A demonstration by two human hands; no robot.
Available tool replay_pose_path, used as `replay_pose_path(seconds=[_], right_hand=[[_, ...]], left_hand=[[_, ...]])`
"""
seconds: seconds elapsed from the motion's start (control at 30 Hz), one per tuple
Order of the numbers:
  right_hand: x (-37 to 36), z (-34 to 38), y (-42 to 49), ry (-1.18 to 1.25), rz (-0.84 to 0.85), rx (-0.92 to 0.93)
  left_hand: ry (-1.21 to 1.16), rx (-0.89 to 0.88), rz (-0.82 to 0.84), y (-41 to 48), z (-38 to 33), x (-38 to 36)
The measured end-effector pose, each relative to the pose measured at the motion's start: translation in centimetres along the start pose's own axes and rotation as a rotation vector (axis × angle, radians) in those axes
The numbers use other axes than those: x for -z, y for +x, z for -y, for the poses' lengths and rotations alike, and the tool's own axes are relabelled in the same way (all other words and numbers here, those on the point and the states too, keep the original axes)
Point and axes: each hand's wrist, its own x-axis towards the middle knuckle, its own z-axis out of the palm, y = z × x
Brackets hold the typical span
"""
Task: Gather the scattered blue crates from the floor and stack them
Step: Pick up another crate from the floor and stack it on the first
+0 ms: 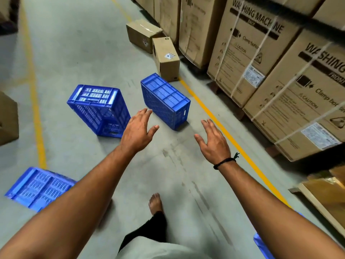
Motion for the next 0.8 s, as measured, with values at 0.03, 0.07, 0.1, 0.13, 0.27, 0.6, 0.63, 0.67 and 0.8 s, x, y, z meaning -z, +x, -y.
replay_pose_path(seconds=[0.03,0.07,0.1,0.13,0.27,0.6,0.63,0.67,0.8], right_hand=[[-0.6,0.4,2.0,-0.007,0.004,-0.010],[-1.1,0.8,4.0,-0.012,0.007,-0.019],[-1.6,1.2,5.9,-0.017,0.010,-0.025],[-1.9,1.5,7.5,-0.024,0.012,-0.027],[-3.0,2.3,15.1,-0.011,0.009,-0.076],[-8.6,-0.7,35.4,0.002,0.073,-0.042],[-9.4,-1.3,37.1,-0.001,0.085,-0.038],[-10.4,-2.0,39.2,-0.007,0.105,-0.037],[-14.3,-4.6,47.1,-0.039,0.167,-0.040]], left_hand=[[-0.013,0.011,0.011,2.1,0.8,0.1],[-0.024,0.020,0.026,4.2,1.7,0.1],[-0.028,0.020,0.041,6.1,2.4,0.1],[-0.018,0.010,0.053,7.7,2.9,0.0],[-0.015,-0.022,0.083,15.6,4.5,0.0],[0.046,-0.068,0.203,34.6,7.0,-4.7],[0.060,-0.065,0.214,36.1,7.1,-5.3],[0.070,-0.065,0.225,38.2,7.3,-6.0],[0.055,-0.062,0.235,46.1,8.1,-9.4]])
